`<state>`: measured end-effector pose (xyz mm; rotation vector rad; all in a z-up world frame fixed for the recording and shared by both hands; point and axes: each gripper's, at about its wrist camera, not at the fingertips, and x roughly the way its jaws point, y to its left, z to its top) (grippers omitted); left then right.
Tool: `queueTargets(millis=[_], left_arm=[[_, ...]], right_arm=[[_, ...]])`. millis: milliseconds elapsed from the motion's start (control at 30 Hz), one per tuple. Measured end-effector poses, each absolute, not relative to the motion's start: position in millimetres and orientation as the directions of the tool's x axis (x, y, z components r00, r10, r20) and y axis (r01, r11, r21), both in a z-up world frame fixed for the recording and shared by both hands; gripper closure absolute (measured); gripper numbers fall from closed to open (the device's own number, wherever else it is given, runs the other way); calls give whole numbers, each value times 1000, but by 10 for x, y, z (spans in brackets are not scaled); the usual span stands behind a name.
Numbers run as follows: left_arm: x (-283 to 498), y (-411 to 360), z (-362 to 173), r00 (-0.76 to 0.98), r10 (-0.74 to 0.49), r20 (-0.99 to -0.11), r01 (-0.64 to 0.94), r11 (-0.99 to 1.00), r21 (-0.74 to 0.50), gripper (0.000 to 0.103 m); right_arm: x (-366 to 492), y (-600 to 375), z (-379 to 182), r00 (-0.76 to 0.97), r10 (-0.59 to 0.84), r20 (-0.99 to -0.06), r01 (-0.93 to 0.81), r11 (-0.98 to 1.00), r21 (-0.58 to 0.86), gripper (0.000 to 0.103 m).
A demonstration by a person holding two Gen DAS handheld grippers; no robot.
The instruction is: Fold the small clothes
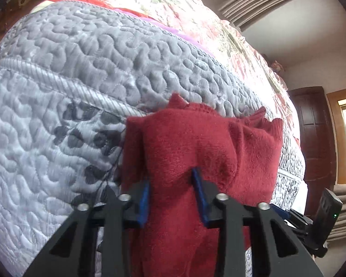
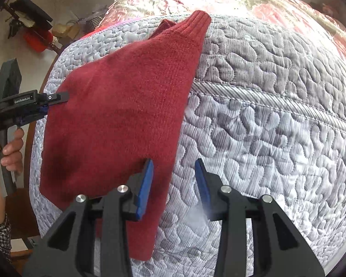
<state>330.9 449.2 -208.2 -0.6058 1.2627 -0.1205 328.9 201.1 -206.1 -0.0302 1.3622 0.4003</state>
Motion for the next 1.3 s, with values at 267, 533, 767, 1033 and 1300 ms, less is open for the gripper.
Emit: queueTargets(millis=[267, 533, 767, 1033, 1300], left_arm=[[3285, 4571, -2046, 381, -297, -876, -209, 895, -394, 90], [3204, 4538, -1875, 352, -333, -875, -164, 898, -407, 57], [2868, 4583, -1873, 281, -497, -821, -106, 834, -541, 26], [2925, 4522, -2208, 226, -597, -769, -123, 766, -631, 24], [3240, 4357, -2498, 160, -702, -694, -104, 687, -719, 12]], right_arm=[[3353, 2042, -2093, 147, 304, -941, -298, 921, 251, 59], [3424, 2061, -2030, 149, 334, -931, -288, 915, 282, 57], [3314, 1997, -1965, 149, 378, -914, -289, 900, 326, 43], [3298, 2070, -2185, 93, 412, -906, -254, 890, 379, 41], [3383, 2238, -2325, 77, 415, -906, -262, 885, 383, 36]])
